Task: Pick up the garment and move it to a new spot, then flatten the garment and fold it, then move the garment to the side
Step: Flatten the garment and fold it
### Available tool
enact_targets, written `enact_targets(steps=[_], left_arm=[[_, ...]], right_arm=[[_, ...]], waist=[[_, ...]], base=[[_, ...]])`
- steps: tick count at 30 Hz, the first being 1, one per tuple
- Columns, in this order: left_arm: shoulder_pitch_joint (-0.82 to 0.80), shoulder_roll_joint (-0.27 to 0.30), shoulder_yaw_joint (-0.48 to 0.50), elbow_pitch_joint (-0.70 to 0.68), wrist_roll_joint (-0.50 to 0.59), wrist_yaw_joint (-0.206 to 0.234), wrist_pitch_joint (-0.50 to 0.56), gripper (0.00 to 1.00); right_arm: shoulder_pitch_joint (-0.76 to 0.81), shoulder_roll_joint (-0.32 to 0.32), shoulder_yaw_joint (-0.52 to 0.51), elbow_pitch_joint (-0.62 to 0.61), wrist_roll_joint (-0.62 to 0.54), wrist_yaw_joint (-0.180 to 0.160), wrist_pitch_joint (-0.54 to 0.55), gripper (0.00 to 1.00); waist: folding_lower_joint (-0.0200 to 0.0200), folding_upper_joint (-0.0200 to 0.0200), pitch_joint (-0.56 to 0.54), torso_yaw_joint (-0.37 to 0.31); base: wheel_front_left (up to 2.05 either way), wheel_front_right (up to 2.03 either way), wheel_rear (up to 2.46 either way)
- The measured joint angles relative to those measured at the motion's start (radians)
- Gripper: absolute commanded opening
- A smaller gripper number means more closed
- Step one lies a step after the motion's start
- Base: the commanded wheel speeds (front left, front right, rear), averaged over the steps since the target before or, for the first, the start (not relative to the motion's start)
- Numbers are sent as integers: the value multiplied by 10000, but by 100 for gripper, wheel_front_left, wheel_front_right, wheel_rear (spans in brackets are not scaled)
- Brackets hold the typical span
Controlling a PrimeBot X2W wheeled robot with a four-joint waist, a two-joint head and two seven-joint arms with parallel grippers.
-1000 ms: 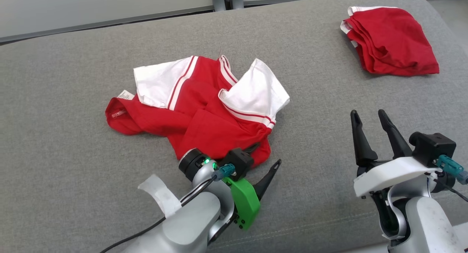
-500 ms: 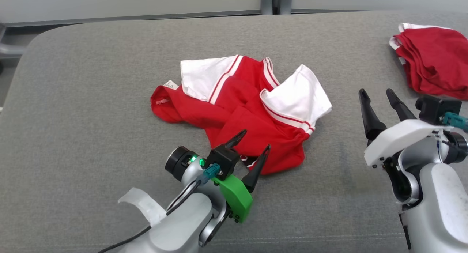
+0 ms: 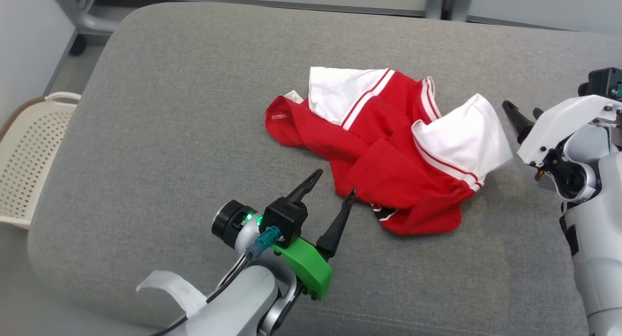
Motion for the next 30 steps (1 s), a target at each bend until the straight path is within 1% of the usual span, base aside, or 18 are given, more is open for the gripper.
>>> enact_targets(steps=[3, 6, 12, 13, 14, 17, 21, 25, 30], left_arm=[[18, 50, 2, -165, 33, 54, 0, 100], [70, 84, 48, -343, 44, 138, 2, 100], [206, 313, 198, -690, 59, 309, 0, 100], [235, 341, 213, -731, 59, 320, 2, 100], [278, 364, 234, -779, 59, 357, 0, 100], [338, 414, 284, -930, 59, 408, 2, 100], [372, 481, 368, -1062, 59, 495, 0, 100], [427, 625, 504, -1198, 59, 564, 0, 100], [566, 679, 579, -1287, 59, 616, 0, 100]], right_arm=[[-325, -173, -201, 871, 209, 2, 384, 100], [-597, -199, -445, 1521, 581, 0, 752, 100], [-848, -428, -176, 2042, 771, 2, 1034, 100], [-861, -454, -98, 2098, 773, 2, 1030, 87], [-875, -476, -48, 2150, 773, 2, 957, 49], [-938, -577, 88, 2313, 748, 2, 637, 0], [-1073, -623, 171, 2525, 673, 2, -4, 0], [-1251, -625, 17, 2732, 704, 2, -825, 0], [-1156, -573, -205, 2617, 1223, 2, -1659, 0]], waist=[[0, 0, 62, 325], [0, 0, 108, 631], [0, 0, 214, 1063], [0, 0, 236, 1102], [0, 0, 262, 1130], [0, 0, 330, 1165], [0, 0, 373, 1089], [0, -1, 397, 896], [0, 0, 396, 516]], base=[[0, 0, 0], [0, 0, 0], [0, 0, 0], [0, 0, 0], [0, 0, 0], [0, 0, 0], [0, 0, 0], [0, 0, 0], [0, 0, 0]])
